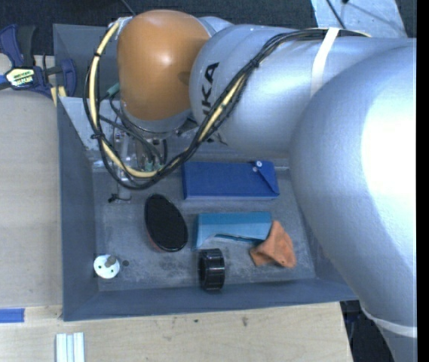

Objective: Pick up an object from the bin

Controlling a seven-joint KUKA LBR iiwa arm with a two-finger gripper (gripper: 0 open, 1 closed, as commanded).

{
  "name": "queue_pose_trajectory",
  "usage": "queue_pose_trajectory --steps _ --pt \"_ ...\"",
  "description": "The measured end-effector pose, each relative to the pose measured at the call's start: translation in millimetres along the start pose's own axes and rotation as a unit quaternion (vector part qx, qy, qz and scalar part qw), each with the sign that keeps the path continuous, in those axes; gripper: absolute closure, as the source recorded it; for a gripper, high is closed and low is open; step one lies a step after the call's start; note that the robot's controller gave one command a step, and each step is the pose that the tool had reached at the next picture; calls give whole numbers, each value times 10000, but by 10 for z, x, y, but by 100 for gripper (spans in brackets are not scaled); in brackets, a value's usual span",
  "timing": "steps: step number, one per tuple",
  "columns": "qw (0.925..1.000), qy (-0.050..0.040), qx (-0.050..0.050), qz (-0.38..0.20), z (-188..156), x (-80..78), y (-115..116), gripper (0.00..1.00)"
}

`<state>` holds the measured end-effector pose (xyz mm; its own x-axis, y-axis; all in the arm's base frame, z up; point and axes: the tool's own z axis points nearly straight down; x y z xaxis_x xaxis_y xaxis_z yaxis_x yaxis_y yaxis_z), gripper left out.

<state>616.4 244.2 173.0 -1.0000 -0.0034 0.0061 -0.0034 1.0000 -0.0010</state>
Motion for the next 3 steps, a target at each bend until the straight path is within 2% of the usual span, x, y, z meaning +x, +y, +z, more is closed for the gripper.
queue_pose_trajectory --steps 1,2,3 --pt "10000 -5 -2 6 -17 1 -6 0" --pt "10000 -75 -23 -32 490 -100 -15 0" --pt "9988 -10 2 480 753 -33 -75 0"
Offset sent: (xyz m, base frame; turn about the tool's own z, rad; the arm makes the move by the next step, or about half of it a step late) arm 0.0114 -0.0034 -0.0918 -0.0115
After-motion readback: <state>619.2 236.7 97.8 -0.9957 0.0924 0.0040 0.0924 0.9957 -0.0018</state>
